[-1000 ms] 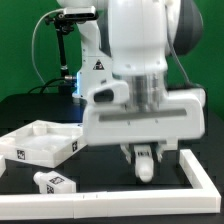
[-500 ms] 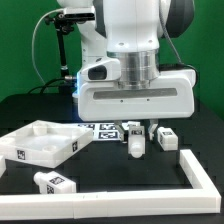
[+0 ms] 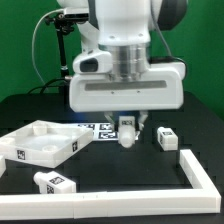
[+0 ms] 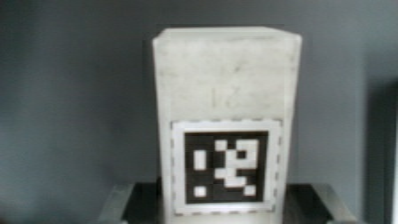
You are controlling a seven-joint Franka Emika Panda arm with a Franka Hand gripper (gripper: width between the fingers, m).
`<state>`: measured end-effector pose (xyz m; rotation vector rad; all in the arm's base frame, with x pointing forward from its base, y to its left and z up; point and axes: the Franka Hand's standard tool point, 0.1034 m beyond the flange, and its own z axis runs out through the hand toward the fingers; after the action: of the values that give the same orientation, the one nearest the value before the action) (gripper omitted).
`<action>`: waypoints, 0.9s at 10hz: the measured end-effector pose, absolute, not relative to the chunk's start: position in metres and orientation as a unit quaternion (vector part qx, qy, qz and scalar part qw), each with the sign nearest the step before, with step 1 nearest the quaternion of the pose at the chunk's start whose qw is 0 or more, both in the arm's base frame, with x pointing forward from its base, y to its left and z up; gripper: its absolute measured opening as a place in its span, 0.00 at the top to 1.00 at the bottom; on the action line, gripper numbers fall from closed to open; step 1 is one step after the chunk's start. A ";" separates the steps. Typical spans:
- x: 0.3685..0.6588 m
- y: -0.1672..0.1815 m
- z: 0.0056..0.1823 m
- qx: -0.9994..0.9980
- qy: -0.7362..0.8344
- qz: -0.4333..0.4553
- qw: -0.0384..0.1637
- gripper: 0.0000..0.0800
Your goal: Assemble one leg
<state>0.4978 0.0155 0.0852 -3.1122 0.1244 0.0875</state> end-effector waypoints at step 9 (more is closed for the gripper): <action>0.414 -0.009 0.067 -1.000 -0.002 -0.013 0.009 0.64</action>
Offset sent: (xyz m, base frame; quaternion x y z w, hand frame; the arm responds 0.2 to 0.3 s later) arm 0.0000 0.0000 0.0000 0.0000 0.0000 0.0000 1.0000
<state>0.4143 -0.0093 0.0666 -3.1234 -0.0065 -0.0420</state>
